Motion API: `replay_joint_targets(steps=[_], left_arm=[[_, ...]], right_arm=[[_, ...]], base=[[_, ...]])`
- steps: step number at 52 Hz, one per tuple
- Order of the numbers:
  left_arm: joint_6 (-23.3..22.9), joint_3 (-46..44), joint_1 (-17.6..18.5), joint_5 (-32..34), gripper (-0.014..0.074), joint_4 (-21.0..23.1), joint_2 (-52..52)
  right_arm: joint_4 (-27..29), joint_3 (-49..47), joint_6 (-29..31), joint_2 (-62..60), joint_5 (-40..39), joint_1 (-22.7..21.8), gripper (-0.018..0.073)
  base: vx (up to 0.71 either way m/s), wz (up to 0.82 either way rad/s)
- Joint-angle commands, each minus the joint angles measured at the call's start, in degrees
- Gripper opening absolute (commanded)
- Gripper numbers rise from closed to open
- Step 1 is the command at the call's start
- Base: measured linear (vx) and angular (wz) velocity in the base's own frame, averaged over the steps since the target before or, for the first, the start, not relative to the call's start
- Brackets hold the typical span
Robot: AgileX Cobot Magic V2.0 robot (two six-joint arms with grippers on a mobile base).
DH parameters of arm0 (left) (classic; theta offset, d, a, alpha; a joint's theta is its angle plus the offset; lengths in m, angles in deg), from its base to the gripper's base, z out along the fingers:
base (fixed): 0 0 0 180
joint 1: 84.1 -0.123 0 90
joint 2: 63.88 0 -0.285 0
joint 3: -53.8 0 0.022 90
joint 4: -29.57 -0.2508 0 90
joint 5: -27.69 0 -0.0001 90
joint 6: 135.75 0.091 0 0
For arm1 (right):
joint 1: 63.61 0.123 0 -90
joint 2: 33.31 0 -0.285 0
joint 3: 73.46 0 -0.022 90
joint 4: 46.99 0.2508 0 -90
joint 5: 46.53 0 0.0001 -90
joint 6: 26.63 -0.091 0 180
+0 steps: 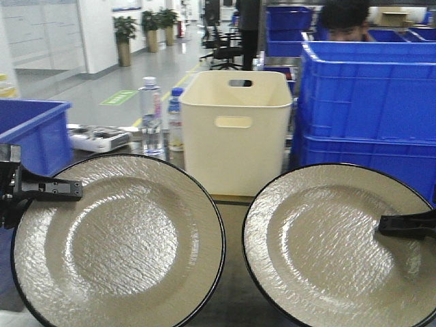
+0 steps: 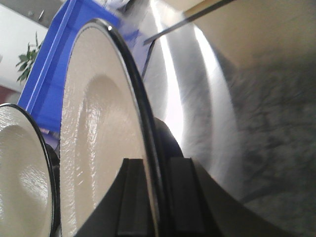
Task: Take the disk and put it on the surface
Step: 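Hold both plates while the base drives to the steel counter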
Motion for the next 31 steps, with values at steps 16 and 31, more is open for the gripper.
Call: replay_joint_targets(steps=[16,31], left_arm=[[-0.89,-1.75,0.13,-0.03,-0.0005,8.27,-1.94],[-0.89,-1.75,0.13,-0.03,-0.0005,8.27,-1.94]], right_arm=[[7.15,-1.80,0.08,-2.05,1.02,-0.19,-0.0009],[7.15,-1.80,0.08,-2.05,1.02,-0.19,-0.0009]], base=[[0.20,-0.25],[0.13,-0.05]])
